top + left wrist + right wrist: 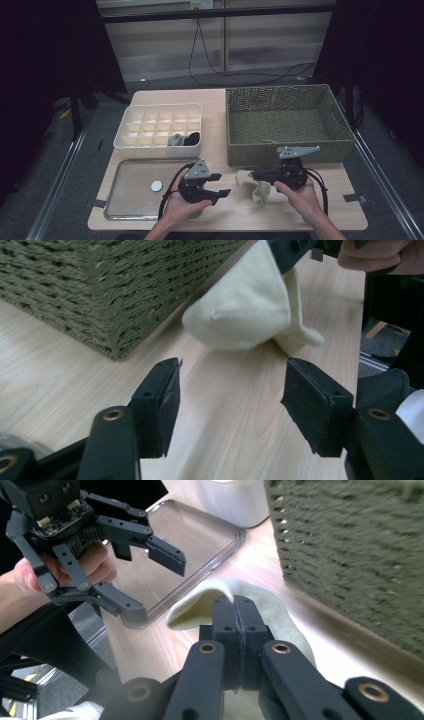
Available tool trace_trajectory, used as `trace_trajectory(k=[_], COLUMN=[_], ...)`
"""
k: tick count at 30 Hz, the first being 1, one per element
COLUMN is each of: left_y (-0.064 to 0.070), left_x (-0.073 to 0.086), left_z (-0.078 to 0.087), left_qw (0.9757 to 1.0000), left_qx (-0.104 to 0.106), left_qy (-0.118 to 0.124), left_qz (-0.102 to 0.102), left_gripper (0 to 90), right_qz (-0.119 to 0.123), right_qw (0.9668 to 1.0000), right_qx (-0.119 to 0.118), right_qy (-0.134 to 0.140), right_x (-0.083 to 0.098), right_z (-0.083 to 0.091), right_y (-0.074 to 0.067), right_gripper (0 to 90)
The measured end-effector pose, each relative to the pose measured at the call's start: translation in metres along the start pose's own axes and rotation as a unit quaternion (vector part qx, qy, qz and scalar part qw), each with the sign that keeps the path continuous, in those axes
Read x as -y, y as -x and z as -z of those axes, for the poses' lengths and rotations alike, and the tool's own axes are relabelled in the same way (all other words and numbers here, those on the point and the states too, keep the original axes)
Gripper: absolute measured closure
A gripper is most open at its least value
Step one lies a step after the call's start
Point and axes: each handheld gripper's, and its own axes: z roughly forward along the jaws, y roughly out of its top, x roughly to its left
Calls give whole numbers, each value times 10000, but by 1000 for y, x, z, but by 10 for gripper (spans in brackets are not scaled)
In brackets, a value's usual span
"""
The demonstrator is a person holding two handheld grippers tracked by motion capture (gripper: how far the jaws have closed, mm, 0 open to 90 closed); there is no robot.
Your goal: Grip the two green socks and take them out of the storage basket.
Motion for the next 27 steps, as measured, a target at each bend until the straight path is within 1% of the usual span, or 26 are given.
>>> trace_trajectory(k=[3, 5, 7, 8, 10, 13, 14, 16, 17, 18, 19, 20, 21, 22, 23, 24, 25, 27], left_y=[2, 4, 3, 3, 3, 5, 7, 7, 7, 6, 6, 5, 5, 4, 4, 3, 3, 3], left_x=[1, 2, 2, 3, 5, 7, 8, 8, 8, 8, 8, 9, 9, 10, 11, 11, 11, 12], left_z=[-5, -6, -7, -8, -10, -15, -19, -20, -21, -20, -20, -19, -19, -18, -18, -19, -18, -18], left_qw=[10000, 9999, 9999, 9999, 9999, 9998, 9998, 9997, 9997, 9997, 9997, 9998, 9998, 9998, 9998, 9997, 9995, 9994], left_qx=[45, 58, 84, 112, 136, 189, 170, 201, 191, 138, 138, 68, 68, 6, 19, -2, -66, -75], left_qy=[28, 85, 71, 82, 46, -12, -102, -127, -161, -181, -181, -176, -176, -203, -210, -242, -289, -296], left_qz=[-35, 6, 16, 59, 89, 84, 58, 53, 25, 0, 0, -30, -30, -59, -66, -88, -132, -152], left_gripper=[450, 460, 437, 437, 399, 380, 376, 384, 429, 494, 555, 631, 693, 748, 748, 819, 819, 837], right_qz=[6, 4, 23, 23, 13, 18, 48, 91, 109, 104, 104, 104, 104, 84, 84, 66, 66, 104], right_qw=[10000, 9999, 9999, 9999, 9997, 9996, 9995, 9993, 9992, 9991, 9991, 9990, 9990, 9987, 9987, 9985, 9985, 9981], right_qx=[-29, -42, -73, -73, -104, -137, -175, -196, -208, -213, -213, -206, -206, -217, -217, -216, -216, -210], right_qy=[-65, -96, -146, -146, -217, -251, -263, -296, -322, -349, -349, -390, -390, -449, -449, -493, -493, -568], right_x=[2, 3, 4, 4, 6, 7, 7, 8, 8, 9, 9, 11, 11, 13, 13, 15, 15, 18], right_z=[-4, -7, -12, -12, -19, -22, -25, -27, -28, -29, -29, -31, -31, -33, -33, -34, -34, -37], right_y=[-1, -2, -3, -3, -4, -6, -8, -10, -11, -11, -11, -9, -9, -8, -8, -8, -8, -9], right_gripper=[900, 900, 900, 900, 900, 900, 900, 900, 900, 900, 900, 900, 900, 900, 900, 900, 900, 900])
